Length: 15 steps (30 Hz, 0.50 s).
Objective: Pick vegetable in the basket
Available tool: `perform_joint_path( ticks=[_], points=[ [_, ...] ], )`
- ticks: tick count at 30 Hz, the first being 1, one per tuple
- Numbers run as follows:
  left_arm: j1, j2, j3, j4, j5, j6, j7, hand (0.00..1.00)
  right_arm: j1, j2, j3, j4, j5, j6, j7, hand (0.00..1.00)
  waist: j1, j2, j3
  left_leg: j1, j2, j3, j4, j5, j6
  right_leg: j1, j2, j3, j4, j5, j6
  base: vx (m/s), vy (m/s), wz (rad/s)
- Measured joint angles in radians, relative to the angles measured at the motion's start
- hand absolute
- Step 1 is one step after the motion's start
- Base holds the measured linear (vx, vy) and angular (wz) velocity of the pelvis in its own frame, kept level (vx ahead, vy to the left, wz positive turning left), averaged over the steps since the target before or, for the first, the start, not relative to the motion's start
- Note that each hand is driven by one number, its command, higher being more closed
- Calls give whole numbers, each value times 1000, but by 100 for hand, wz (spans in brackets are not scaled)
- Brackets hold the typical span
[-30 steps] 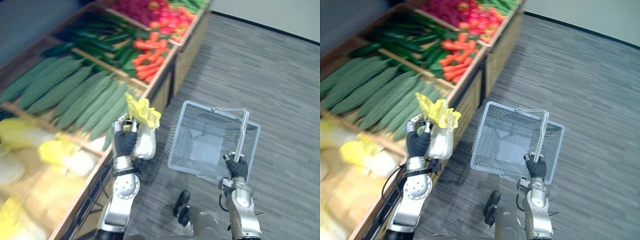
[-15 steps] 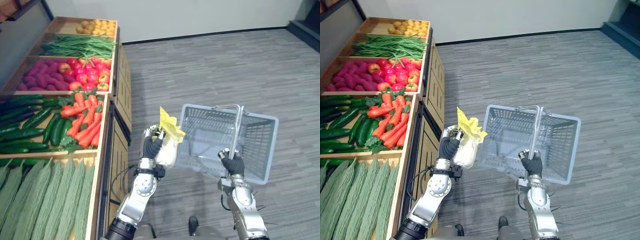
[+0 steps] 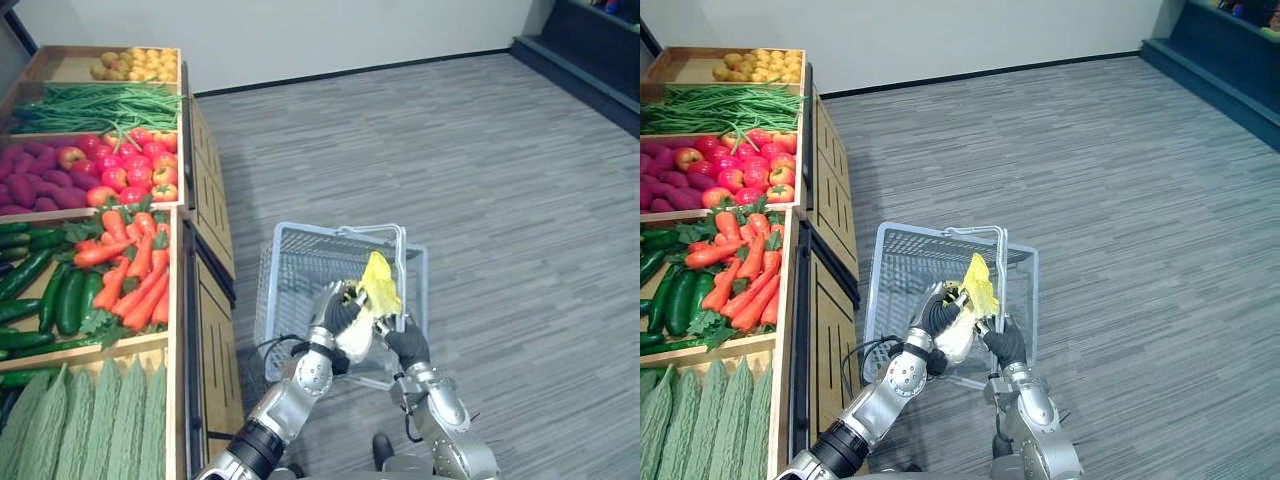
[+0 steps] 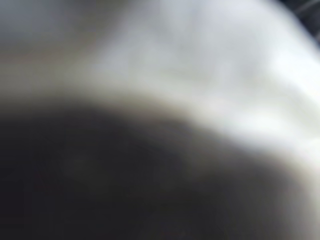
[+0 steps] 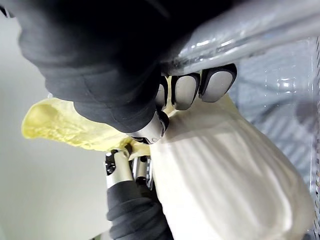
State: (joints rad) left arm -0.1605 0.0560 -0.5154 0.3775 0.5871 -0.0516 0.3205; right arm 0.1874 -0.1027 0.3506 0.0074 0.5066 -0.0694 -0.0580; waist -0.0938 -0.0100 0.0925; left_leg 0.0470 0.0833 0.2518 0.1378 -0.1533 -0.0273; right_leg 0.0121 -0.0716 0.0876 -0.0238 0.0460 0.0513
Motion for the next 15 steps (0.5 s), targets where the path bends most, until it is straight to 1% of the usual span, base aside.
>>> perform_joint_path(
  ticks=[2, 4, 6, 10, 15],
  points=[
    [-10, 7, -6, 54, 28, 12, -18, 0, -1, -14, 31, 0, 29, 0, 5, 100, -2, -7, -4, 1, -1, 0, 0, 2, -1, -1, 0, 0, -1, 0, 0, 0, 0, 0],
    [-12, 7, -9, 68, 45, 27, -31, 0, -1, -16, 53, 0, 41, 3, 15, 100, -2, -9, -5, 1, -1, 0, -2, 2, -1, -2, 0, 0, -1, 0, 0, 0, 0, 0],
    [-13, 7, -27, 68, 54, 27, -35, 0, -1, -21, 68, 0, 43, 7, 17, 100, -2, -9, -5, 1, -1, -1, -4, 2, -1, -3, 0, -1, -1, 0, 0, 0, 0, 0],
    [-13, 7, -27, 68, 54, 27, -36, 0, -1, -33, 72, 0, 43, 9, 20, 100, -2, -9, -6, 1, -2, -2, -7, 3, 0, -3, 0, -2, 0, 0, 0, 0, 0, 0],
    [-8, 7, -24, 57, 52, 26, -37, 0, 1, -33, 67, 0, 42, 12, 37, 100, -2, -10, -6, 5, -8, -16, -32, 22, 1, -3, -4, -13, 0, 2, 2, -19, -5, 9]
  ],
)
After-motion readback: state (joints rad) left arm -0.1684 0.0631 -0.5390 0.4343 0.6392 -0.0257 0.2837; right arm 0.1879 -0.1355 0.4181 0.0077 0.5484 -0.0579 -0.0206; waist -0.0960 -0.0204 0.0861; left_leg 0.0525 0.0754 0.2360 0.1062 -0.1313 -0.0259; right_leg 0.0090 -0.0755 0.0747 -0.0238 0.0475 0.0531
